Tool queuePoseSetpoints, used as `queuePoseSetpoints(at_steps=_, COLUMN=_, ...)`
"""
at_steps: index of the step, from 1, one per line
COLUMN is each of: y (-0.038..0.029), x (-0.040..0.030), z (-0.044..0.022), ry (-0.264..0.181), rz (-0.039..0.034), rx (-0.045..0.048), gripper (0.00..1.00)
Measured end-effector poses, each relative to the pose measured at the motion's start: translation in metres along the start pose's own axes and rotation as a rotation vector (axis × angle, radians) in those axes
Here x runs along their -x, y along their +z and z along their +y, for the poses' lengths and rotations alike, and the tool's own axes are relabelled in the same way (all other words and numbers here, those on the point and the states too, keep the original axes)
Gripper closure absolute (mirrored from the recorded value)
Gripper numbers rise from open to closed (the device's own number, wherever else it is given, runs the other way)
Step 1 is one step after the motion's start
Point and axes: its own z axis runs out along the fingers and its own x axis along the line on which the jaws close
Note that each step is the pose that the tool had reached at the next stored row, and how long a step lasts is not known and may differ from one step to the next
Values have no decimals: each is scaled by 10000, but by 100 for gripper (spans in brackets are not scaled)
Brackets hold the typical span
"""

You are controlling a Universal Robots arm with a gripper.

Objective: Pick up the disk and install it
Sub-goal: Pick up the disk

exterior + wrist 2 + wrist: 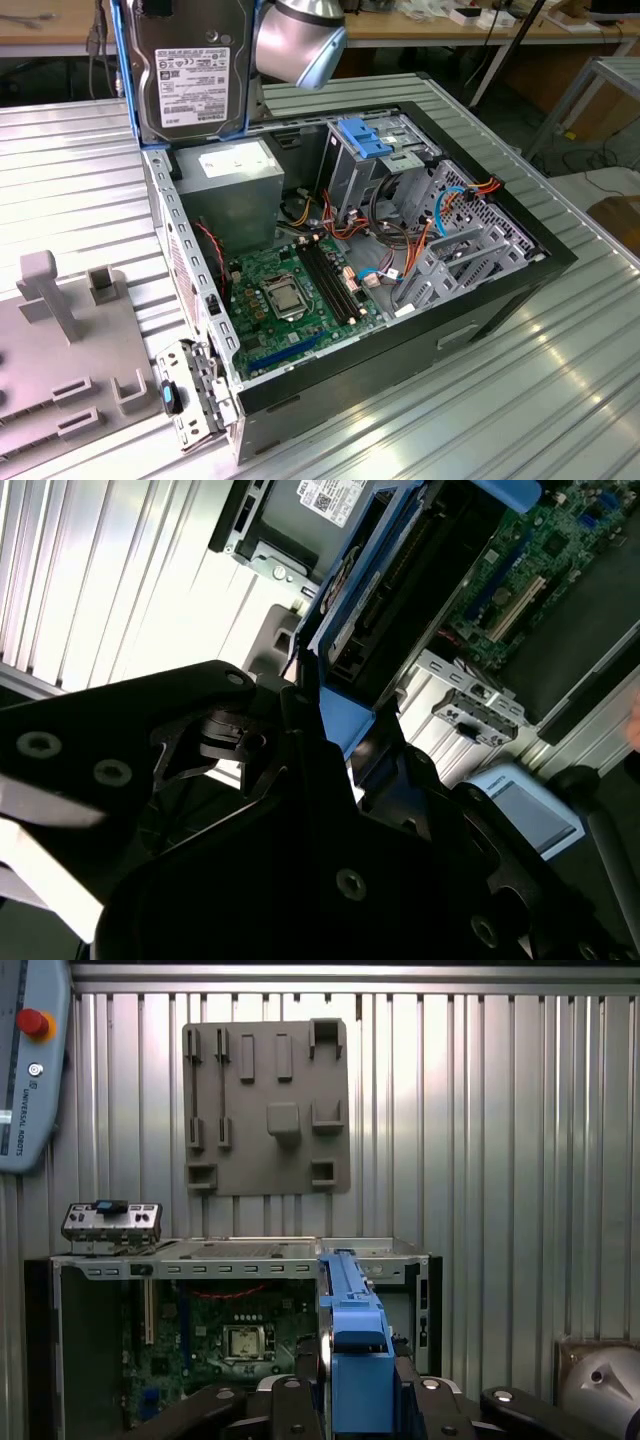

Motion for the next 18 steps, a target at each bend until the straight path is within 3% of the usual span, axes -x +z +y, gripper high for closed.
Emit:
queuePoseSetpoints(at_steps=9, y=2, x=2, z=-166, ry=0, rz=1, rx=1, gripper=63)
queuePoseSetpoints(at_steps=12, y=4, x=2, z=-251, ry=0, rz=0, rx=0, gripper=63)
queuePoseSetpoints(at_steps=18, y=4, x=-47, z=-286, ry=5, rz=8, rx=1, gripper=63)
